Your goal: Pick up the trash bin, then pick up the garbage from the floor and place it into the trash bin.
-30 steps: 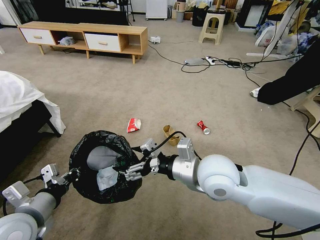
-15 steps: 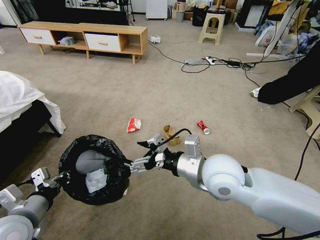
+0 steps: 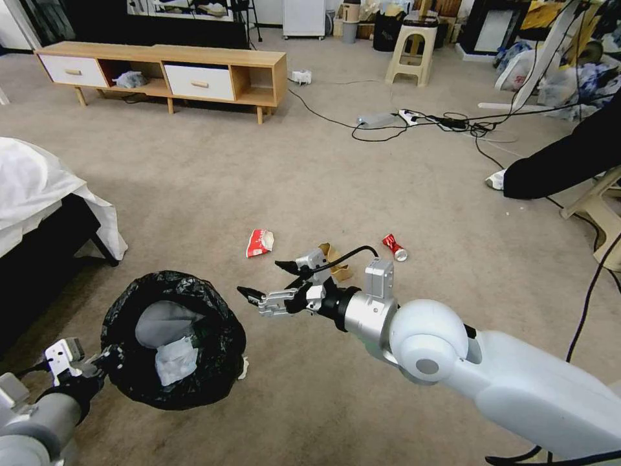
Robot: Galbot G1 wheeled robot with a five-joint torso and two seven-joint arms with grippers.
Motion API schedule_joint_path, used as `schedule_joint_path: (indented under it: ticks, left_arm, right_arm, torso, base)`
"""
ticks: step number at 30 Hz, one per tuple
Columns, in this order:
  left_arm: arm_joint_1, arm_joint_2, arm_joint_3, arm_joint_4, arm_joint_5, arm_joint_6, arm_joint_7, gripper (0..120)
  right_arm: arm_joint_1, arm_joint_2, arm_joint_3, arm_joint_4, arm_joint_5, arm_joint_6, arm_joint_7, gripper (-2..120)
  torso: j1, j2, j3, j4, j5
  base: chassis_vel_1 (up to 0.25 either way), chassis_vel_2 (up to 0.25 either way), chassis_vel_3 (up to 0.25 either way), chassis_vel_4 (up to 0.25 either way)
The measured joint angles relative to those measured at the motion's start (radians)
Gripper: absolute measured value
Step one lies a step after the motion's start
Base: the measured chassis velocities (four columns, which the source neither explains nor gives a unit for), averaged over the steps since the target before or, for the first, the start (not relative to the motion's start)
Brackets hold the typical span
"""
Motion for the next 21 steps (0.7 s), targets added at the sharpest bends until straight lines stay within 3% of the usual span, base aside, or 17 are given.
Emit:
schedule_joint_path:
  ticks: [9,21]
  left_arm:
    - [0.051,-0.062,-0.003,-0.028,0.108,0.000,0.072,1]
    - [0.077,-0.128,0.017,-0.061,0.192,-0.032,0.095,1]
  right_arm:
    - [-0.080,0.012,0.061,-0.027,-0.087,0.012,-0.029,100]
    - [-0.168,0.027,0.098,-0.030,-0.147,0.020,-0.041,100]
  torso:
    - [0.000,0.000,0.000,0.0000,0.0000]
    - [0.000,0.000,0.000,0.0001,0.0001]
  base:
    - [0.000,0.000,0.000,0.000]
    - [0.000,0.000,0.000,0.000]
